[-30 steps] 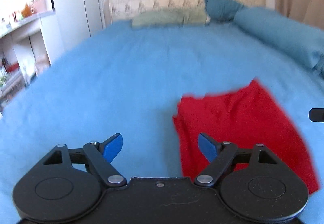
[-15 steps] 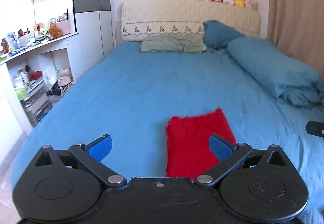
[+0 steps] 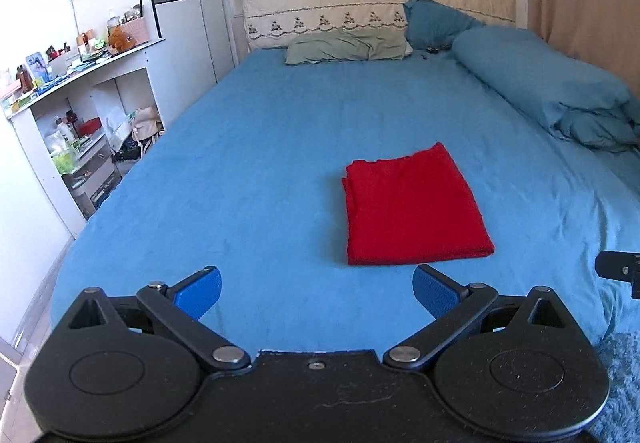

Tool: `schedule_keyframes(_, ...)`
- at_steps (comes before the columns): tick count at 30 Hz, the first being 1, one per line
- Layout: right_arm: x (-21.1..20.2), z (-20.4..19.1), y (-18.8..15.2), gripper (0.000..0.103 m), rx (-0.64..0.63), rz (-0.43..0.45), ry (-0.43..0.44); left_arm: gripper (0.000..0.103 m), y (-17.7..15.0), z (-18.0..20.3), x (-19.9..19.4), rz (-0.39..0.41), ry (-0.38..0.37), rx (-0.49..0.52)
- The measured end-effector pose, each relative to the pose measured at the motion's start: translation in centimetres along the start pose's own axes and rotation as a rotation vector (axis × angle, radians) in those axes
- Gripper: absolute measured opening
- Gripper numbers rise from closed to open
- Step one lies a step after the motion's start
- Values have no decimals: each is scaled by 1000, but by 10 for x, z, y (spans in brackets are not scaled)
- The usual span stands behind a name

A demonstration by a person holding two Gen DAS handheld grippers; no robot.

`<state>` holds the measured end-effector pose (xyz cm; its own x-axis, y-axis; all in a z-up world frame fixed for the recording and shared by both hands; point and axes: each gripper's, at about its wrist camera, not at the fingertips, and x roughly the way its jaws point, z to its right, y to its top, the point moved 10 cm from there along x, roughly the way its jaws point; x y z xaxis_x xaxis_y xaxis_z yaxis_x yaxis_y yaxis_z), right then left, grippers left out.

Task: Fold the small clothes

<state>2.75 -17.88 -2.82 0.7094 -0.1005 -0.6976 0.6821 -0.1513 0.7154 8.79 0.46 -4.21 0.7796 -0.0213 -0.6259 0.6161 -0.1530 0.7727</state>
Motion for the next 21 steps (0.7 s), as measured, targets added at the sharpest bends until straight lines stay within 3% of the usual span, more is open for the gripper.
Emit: schedule_keyframes(21,12,-3,-5,103,-17,-20,-25,103,0,12,2,11,-28,10)
